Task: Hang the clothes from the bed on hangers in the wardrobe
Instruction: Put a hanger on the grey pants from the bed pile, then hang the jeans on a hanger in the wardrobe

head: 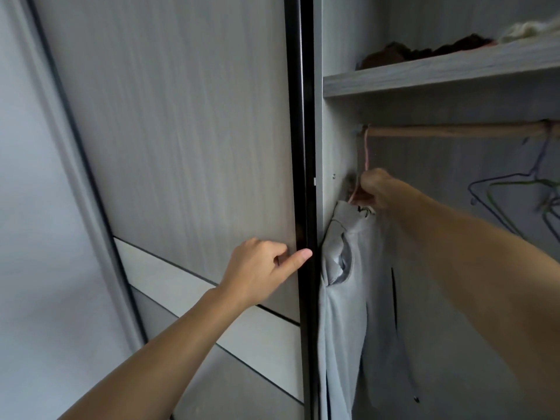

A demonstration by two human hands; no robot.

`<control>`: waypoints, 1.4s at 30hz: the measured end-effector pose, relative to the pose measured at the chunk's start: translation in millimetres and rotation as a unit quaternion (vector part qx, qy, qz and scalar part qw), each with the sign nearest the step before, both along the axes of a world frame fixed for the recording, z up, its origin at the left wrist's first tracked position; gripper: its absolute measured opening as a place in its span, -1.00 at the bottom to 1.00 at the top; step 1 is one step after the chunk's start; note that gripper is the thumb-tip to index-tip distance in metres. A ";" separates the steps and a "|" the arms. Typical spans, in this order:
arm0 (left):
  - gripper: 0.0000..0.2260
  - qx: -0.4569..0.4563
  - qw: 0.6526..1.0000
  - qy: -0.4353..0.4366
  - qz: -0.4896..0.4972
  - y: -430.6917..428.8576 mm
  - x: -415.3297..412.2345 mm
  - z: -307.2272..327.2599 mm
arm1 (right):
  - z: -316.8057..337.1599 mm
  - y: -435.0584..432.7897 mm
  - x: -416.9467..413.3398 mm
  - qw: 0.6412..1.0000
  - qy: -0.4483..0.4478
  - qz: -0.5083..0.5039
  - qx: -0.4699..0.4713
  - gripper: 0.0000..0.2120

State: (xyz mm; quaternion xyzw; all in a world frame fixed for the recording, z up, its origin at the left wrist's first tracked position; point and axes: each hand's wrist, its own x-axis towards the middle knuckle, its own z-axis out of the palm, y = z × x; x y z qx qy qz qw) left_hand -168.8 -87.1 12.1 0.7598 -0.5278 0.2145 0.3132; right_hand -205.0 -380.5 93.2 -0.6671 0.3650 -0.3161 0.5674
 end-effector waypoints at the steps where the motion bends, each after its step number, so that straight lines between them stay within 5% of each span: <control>1: -0.35 0.001 1.000 -0.002 -0.003 0.5 -0.8 1.2 | -1.3 2.4 -5.7 0.999 0.038 0.004 -0.030 -0.72; 7: -0.45 0.019 1.000 -0.015 -0.019 9.3 -10.1 -6.6 | -24.7 24.3 -55.6 0.959 0.157 -0.034 -0.232 -0.73; 19: -0.65 0.290 0.947 -0.046 -0.129 -3.1 -132.9 -118.7 | -171.9 147.4 -300.3 0.865 0.449 -0.074 -0.208 -0.73; 35: -0.77 0.319 0.869 -0.095 -0.365 -57.4 -551.2 -136.1 | -213.0 270.8 -760.1 0.771 0.578 -0.248 -0.101 -0.70; 42: -0.74 0.344 0.794 -0.126 -0.485 -44.6 -757.2 -165.1 | -231.4 340.2 -964.2 0.731 0.596 -0.331 -0.010 -0.70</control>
